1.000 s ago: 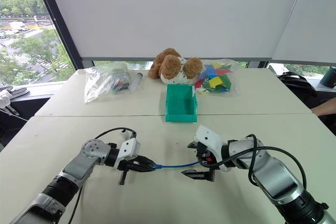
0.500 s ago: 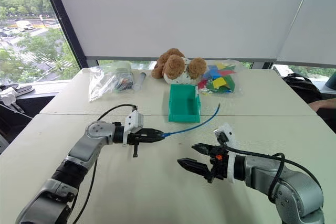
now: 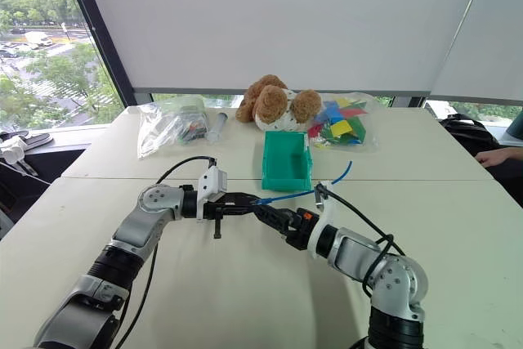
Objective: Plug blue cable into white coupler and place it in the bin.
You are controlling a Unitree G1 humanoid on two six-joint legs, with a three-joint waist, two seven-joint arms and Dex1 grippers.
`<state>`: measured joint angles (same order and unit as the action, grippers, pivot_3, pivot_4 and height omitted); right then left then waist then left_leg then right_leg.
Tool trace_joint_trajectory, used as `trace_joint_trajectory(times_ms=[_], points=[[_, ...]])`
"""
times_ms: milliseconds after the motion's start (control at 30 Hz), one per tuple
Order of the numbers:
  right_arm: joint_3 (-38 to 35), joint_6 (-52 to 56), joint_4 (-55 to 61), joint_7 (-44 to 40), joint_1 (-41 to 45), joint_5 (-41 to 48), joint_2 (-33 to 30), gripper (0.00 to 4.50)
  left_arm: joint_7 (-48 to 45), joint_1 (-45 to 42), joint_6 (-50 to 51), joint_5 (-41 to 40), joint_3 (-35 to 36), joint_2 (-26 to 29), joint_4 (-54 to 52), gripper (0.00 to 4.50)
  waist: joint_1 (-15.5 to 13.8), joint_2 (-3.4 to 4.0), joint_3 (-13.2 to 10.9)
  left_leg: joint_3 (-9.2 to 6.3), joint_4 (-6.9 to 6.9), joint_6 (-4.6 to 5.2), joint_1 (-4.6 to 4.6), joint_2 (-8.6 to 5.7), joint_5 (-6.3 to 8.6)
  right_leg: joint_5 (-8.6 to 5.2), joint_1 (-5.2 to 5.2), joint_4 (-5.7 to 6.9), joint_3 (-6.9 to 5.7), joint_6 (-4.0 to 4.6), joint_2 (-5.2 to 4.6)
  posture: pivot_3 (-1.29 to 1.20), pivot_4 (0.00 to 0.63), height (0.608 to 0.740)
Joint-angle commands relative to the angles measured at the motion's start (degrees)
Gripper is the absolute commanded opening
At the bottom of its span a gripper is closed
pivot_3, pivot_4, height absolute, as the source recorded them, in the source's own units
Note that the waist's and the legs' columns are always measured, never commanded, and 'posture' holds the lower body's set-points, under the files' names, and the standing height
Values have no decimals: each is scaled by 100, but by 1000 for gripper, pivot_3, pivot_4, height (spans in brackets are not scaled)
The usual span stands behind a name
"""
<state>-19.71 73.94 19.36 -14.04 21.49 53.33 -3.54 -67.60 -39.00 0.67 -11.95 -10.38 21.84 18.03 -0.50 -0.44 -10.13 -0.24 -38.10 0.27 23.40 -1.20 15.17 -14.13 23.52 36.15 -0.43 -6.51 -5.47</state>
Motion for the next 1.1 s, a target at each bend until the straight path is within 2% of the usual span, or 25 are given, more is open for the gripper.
trace_joint_trajectory(times_ms=[33, 333, 400, 467, 667, 833, 967, 1100], points=[[-13, -168, -30, 183, 172, 265, 157, 4500, 31, -17, -116, -43, 72, 18, -179, 8, 7, 0, 0, 0, 0, 0, 0, 0, 0, 0, 0, 0, 0, 0, 0, 0, 150, 740], [20, -389, -233, 491, 288, 558, 275, 4500, 48, 58, -141, -13, 56, 46, -216, 8, 47, 0, 0, -1, 1, 0, 0, 2, 0, 0, 1, 2, 0, -1, 6, 0, 150, 740], [51, -429, -242, 519, 282, 622, 265, 3954, 56, 62, -133, -9, 51, 44, -217, 0, 53, 0, 0, -1, 1, 0, 0, 2, 0, 0, 1, 2, 0, -1, 6, 0, 150, 740], [94, -460, -248, 536, 270, 671, 249, 3212, 63, 63, -129, 0, 40, 38, -218, 0, 70, 0, 0, -1, 1, 0, 0, 2, 0, 0, 1, 2, 0, -1, 6, 0, 150, 740], [216, -537, -258, 586, 259, 768, 246, 164, 80, 67, -104, 19, 17, 36, -262, 0, 126, 0, 0, -2, 4, 0, 0, 3, 0, 0, 2, 1, 0, -1, 7, 0, 150, 740], [313, -582, -259, 640, 287, 784, 216, 69, 142, 93, 131, -59, 53, 68, -434, 0, 128, 1, 0, -2, 7, 0, 0, 5, 0, 0, 3, 2, 1, -1, 10, 0, 150, 740], [334, -606, -183, 677, 374, 849, 109, 0, 80, 221, 768, -366, 228, 309, -777, 1852, 138, 1, -1, -2, 7, 0, 0, 6, 0, 0, 4, 2, 2, -1, 10, 0, 150, 740], [432, -655, -68, 584, 582, 883, -194, 0, 52, 371, 1271, -552, 523, 879, -1113, 3894, 146, 4, -2, -2, 11, 0, 0, 7, 0, -1, 7, 1, 2, -1, 10, 0, 150, 740]])
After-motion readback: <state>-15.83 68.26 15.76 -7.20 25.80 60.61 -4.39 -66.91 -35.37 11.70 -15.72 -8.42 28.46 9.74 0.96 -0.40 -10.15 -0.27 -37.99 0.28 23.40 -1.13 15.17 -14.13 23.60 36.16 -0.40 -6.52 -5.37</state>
